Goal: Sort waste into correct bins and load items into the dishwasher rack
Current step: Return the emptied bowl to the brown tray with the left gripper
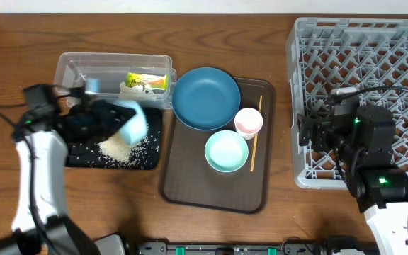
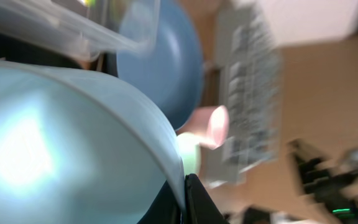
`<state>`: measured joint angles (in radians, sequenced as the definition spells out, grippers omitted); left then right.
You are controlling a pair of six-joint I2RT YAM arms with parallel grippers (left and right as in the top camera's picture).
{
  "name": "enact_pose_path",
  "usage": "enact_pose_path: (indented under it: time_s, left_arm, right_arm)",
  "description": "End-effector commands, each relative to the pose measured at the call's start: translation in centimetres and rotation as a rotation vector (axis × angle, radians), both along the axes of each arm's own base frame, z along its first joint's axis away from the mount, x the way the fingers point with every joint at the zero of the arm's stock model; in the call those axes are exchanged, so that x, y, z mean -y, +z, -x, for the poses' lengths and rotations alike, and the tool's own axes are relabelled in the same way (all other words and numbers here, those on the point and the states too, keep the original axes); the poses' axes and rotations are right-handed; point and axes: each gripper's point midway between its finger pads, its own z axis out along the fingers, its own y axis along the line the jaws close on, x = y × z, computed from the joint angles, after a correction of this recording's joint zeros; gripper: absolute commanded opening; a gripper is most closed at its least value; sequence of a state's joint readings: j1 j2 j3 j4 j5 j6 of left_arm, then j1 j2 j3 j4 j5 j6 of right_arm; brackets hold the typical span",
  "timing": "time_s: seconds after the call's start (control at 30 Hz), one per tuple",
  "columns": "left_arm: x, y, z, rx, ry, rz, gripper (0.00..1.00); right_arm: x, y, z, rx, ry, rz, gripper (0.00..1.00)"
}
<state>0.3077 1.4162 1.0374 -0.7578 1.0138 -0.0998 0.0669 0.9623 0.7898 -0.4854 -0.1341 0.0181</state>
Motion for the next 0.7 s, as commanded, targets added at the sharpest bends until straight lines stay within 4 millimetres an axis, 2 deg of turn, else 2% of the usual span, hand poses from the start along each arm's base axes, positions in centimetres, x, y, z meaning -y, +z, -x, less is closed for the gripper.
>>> enact_pose_path:
  time_s: [0.0,0.3,0.47,0.67]
  left_arm:
    - [0.5,-2.6,0.6,-0.043,-0.034,-0.285,0.06]
    - [8.4,-7.1,3.4,-0.111,-0.310,-0.519,0.06]
    - [11.3,-10.0,4.8,-0.160,-0.430,-0.588,0.06]
    - [14.4,-12.2,4.9,-0.163,-0.481,-0.586,0.06]
  right_arm:
    - [-0.3,0.8,-0.3,0.015,0.001,-0.006,0.99]
    - [-0.3,0.8,-0.3,0.016,0.001,-0.006,0.99]
    - [-0.3,0.8,-0.3,0.016,0.001,-0.006,0.99]
    - [-0.3,0.8,-0.3,0.016,0.001,-0.006,0.99]
